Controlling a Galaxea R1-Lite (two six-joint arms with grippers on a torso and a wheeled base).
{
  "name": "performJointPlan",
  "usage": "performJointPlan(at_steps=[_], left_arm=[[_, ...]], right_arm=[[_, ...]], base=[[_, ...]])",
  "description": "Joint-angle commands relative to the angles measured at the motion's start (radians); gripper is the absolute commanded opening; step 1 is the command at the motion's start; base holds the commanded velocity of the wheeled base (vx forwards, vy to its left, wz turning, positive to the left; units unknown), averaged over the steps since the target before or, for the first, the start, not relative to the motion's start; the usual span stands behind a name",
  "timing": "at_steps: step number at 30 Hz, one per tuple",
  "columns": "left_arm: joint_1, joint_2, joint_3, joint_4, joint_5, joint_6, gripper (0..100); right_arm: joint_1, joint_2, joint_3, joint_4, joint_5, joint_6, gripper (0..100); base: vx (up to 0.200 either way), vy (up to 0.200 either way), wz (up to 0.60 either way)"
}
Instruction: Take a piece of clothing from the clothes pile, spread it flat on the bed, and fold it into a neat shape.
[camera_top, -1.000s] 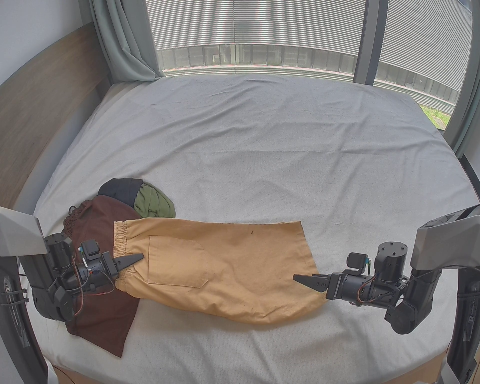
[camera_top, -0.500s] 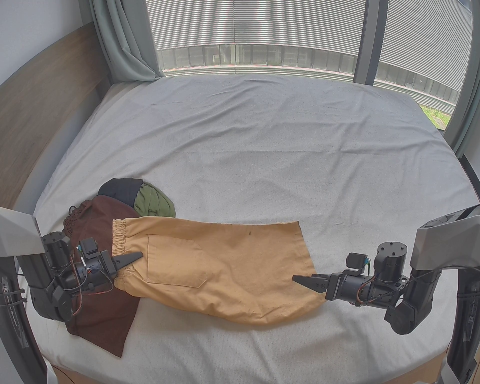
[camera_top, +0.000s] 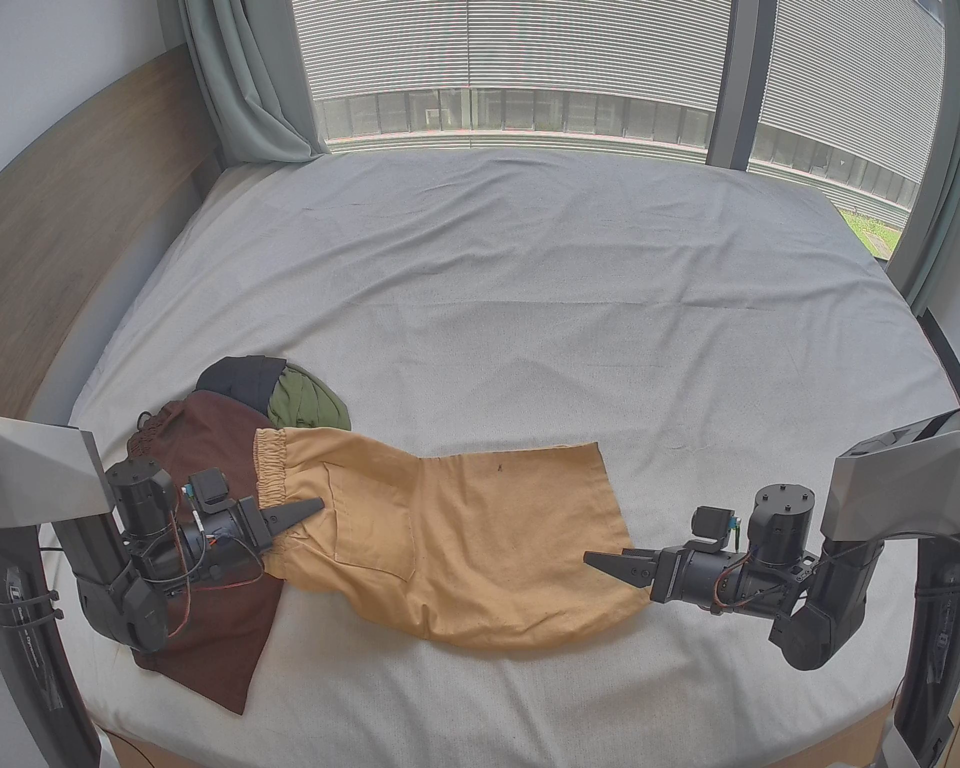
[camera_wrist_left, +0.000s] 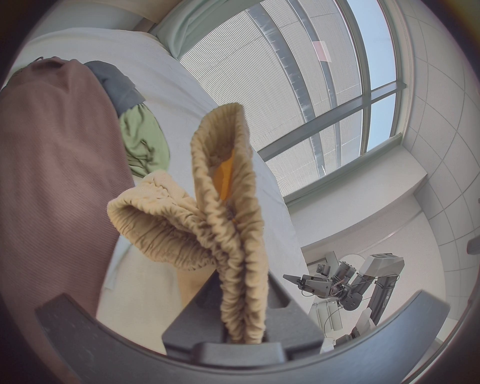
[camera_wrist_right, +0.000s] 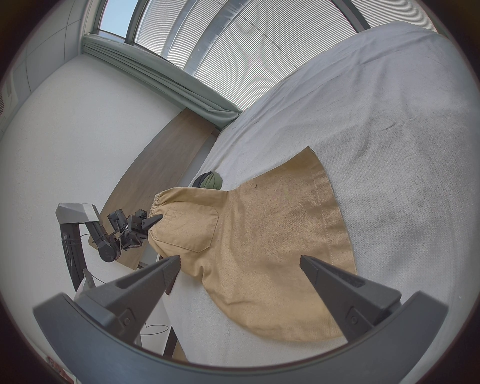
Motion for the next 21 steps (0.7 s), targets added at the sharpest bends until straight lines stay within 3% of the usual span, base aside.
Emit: performJointPlan(at_steps=[1, 21], left_arm=[[-0.066, 0.000, -0.007, -0.001, 0.019, -0.003, 0], [-0.210, 0.011, -0.090, -0.001, 0.077, -0.084, 0]], right_arm=[[0.003, -0.005, 0.003, 0.000, 0.001, 0.000, 100], [0.003, -0.007, -0.001, 0.000, 0.001, 0.000, 100]], base=[[0.000, 0.000, 0.00], [0.000, 0.000, 0.00]])
